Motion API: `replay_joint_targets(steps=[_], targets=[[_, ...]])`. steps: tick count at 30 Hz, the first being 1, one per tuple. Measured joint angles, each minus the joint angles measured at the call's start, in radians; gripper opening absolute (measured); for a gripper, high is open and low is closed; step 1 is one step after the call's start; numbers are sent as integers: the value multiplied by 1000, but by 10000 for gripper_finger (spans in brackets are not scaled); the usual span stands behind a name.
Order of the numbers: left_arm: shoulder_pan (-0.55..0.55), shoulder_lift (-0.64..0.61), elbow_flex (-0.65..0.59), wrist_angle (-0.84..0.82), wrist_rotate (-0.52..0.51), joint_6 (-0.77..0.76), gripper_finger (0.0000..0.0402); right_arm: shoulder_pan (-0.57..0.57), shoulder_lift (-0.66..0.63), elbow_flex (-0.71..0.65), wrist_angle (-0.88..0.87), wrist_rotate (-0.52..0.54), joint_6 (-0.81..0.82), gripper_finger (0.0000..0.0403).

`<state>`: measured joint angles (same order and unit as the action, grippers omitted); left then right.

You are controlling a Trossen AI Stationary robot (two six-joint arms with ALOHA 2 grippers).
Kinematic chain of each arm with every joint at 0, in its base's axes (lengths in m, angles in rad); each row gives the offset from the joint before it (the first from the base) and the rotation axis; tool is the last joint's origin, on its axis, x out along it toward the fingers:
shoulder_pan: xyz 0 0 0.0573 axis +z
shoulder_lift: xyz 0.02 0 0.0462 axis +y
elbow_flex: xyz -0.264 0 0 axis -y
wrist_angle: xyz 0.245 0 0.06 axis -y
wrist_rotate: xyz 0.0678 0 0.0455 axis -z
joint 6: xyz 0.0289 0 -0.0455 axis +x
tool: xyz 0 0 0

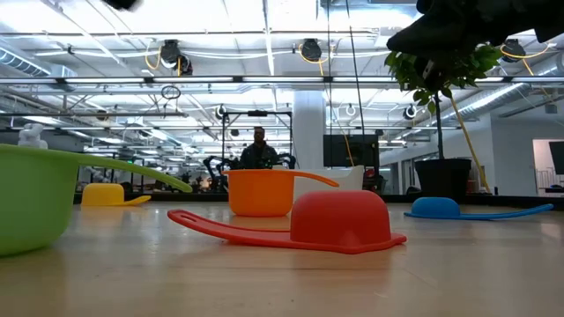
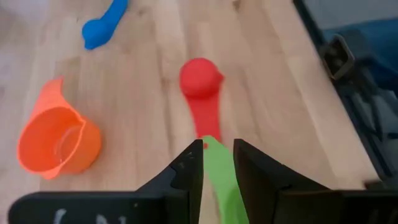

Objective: Nest measuring cups in basket
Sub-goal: Stack the green measuring cup into the orange measuring cup

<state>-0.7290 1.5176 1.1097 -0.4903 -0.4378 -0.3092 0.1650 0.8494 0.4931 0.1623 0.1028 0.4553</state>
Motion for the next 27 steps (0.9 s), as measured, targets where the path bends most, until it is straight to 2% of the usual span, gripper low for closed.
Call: replay_joint_targets(steps=[5,9,14,19,24,27], targets=[[-199,55,-18,-23,-150,-17,92,0,11,0,-10,7,19,0],[-310,147,-20,-28,-173,-4,93,0,26,0,-9,36,63,0],[-372,255,-20,-23,-214,-73,102,0,58,0,-6,87,79,0],[-381,306,-20,-28,-245,-100,160,0,92,0,-4,87,79,0],[-382,319,-20,-38,-302,-45,225,-2,101,0,-3,85,75,0],[-379,318,-20,-41,-318,-10,246,-2,101,0,-2,85,74,0]])
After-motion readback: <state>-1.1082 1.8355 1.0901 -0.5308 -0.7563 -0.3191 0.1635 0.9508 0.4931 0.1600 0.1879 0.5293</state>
